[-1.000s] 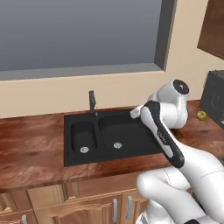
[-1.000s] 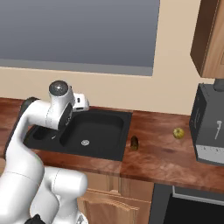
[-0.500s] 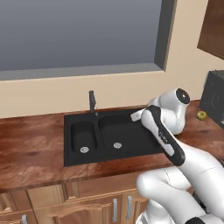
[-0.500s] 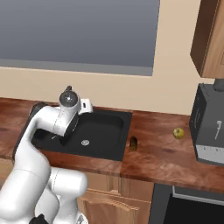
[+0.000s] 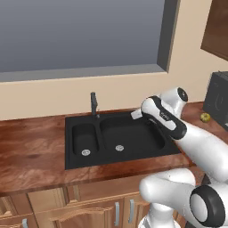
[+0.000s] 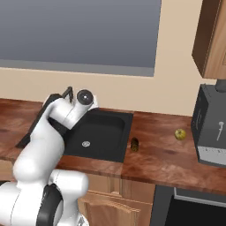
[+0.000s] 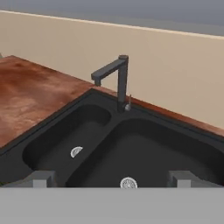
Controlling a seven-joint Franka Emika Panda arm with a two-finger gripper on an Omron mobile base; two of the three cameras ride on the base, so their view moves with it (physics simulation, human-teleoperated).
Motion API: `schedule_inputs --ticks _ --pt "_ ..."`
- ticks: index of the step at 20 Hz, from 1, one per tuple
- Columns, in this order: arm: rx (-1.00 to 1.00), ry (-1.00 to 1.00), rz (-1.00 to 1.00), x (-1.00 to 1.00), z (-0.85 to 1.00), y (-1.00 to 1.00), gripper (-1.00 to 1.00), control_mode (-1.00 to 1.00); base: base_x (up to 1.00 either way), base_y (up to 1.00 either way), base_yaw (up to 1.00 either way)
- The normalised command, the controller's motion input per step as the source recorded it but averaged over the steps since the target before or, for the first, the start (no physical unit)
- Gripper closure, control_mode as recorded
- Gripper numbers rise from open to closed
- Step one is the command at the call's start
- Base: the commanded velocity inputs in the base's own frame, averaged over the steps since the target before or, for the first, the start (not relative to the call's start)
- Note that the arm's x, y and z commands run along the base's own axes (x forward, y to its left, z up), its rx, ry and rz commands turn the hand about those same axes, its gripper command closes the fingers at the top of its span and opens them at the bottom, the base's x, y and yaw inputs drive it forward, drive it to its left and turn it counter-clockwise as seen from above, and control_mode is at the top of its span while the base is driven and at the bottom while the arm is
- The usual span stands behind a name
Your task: Turn on the sink faucet. Then move the sweet potato from the counter to the sink. Turn off the sink. Move the vegetable from the sink to the pot next to the stove. Finally move the pot to the rear left burner.
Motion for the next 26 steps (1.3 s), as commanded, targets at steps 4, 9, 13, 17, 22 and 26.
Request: schedule_inputs --ticks 4,9,13,17,22,26 --pt "0.00 0.00 0.26 0.33 -0.15 0.07 -1.00 -1.00 0.00 0.00 0.00" --pt "0.00 -0.03 0.27 0.31 -0.20 0.15 -1.00 -1.00 0.00 0.00 0.00" --pt "0.00 -0.08 0.15 0.22 -0.19 0.20 -1.00 -1.00 0.00 0.00 0.00" --pt "0.00 -0.01 0.07 0.17 -0.22 0.23 -1.00 -1.00 0.00 0.00 0.00" --pt "0.00 -0.01 0.03 0.26 -0.23 0.34 -1.00 -1.00 0.00 0.00 0.00" --pt "0.00 -0.01 0.01 0.32 -0.16 0.34 -1.00 -1.00 0.00 0.00 0.00"
